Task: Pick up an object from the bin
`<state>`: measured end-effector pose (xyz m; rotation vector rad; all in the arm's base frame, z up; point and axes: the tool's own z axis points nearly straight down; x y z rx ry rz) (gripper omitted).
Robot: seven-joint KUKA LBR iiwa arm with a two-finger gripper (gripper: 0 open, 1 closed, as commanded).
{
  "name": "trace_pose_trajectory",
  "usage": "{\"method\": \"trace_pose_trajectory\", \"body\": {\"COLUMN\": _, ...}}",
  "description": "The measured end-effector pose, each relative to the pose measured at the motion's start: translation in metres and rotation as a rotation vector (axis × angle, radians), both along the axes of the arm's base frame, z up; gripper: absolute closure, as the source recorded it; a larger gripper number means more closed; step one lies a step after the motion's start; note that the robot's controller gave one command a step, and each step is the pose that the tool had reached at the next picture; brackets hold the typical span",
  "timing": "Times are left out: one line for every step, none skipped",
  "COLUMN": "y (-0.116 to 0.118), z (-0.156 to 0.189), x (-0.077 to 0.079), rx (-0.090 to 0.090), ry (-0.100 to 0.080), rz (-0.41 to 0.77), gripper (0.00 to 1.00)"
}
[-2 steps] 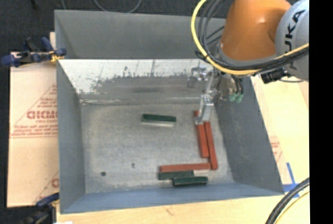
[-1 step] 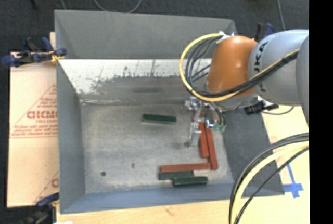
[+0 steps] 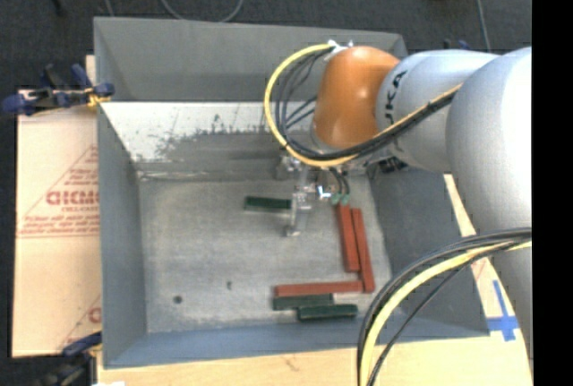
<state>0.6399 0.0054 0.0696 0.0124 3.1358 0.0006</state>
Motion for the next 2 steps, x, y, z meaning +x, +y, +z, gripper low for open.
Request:
{"method": "trace_pose_trajectory", "body": {"y": -0.001, "z": 0.002, "x": 0.0, "rx": 0.0, "ry": -0.001, "rz": -0.002, "gripper": 1.0}}
{"method": "trace_pose_trajectory", "body": {"y": -0.007, "z": 0.13, "x": -0.007, "rx": -0.002, "ry": -0.008, "rz": 0.003, "gripper": 1.0}}
